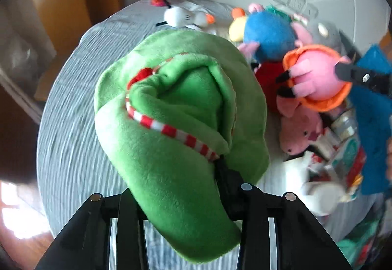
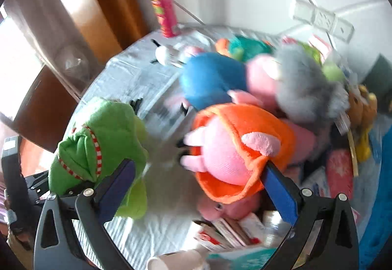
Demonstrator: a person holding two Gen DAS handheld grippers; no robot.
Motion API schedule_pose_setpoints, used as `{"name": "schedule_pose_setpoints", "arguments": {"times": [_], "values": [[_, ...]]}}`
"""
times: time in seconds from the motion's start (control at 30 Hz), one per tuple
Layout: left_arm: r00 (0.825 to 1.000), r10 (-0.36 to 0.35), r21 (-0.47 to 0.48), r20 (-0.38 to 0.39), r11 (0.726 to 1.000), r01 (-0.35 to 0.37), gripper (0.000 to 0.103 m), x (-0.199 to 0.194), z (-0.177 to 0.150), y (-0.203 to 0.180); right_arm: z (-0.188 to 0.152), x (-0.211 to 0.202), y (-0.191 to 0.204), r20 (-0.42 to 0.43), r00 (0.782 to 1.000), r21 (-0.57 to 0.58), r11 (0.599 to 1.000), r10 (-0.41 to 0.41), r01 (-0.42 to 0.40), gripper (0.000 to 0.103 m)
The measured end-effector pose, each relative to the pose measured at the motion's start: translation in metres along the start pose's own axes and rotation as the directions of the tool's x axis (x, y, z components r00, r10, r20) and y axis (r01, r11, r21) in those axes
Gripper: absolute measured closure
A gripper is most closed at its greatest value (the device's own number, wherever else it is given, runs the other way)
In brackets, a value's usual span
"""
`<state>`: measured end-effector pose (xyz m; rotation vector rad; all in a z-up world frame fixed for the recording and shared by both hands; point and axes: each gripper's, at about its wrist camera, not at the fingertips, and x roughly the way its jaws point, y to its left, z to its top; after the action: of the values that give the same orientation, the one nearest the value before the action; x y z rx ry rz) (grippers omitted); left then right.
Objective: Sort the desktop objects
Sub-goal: 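Lift the green frog plush with the left tool above the table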
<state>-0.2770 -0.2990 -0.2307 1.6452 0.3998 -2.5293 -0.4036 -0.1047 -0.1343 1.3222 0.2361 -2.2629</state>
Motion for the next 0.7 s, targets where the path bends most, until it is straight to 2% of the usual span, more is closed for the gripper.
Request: {"name": "schedule_pose_setpoints", "arguments": {"times": [0.1, 0.23, 0.4, 0.53, 0.7], "values": [[1.000, 0.004, -0.042, 0.013, 0.999, -0.004, 0.036, -0.008, -0.009, 0.018, -0.004, -0.009, 0.023, 0.046, 0.998, -0.048, 0.998, 0.046, -0.043, 0.000], [1.000, 0.000, -0.070, 0.027, 0.998, 0.002, 0.030, -0.015, -0.020, 0.033, -0.019, 0.009, 0.048, 0.006, 0.995, -0.101, 0.990, 0.095, -0.094, 0.000], [0.997, 0.027, -0.083, 0.066, 0.996, -0.021, 0.024, -0.034, -0.024, 0.040, -0.054, 0.039, 0.052, -0.090, 0.981, -0.090, 0.979, 0.173, -0.181, 0.000], [0.992, 0.074, -0.024, 0.099, 0.997, -0.072, 0.021, -0.052, -0.016, 0.036, -0.072, 0.044, 0.056, -0.106, 0.975, -0.060, 0.978, 0.195, -0.202, 0.000], [0.993, 0.025, 0.136, 0.113, 0.990, -0.041, 0.020, -0.047, 0.016, 0.042, -0.084, 0.039, 0.064, -0.102, 0.980, 0.000, 0.985, 0.169, -0.170, 0.000]]}}
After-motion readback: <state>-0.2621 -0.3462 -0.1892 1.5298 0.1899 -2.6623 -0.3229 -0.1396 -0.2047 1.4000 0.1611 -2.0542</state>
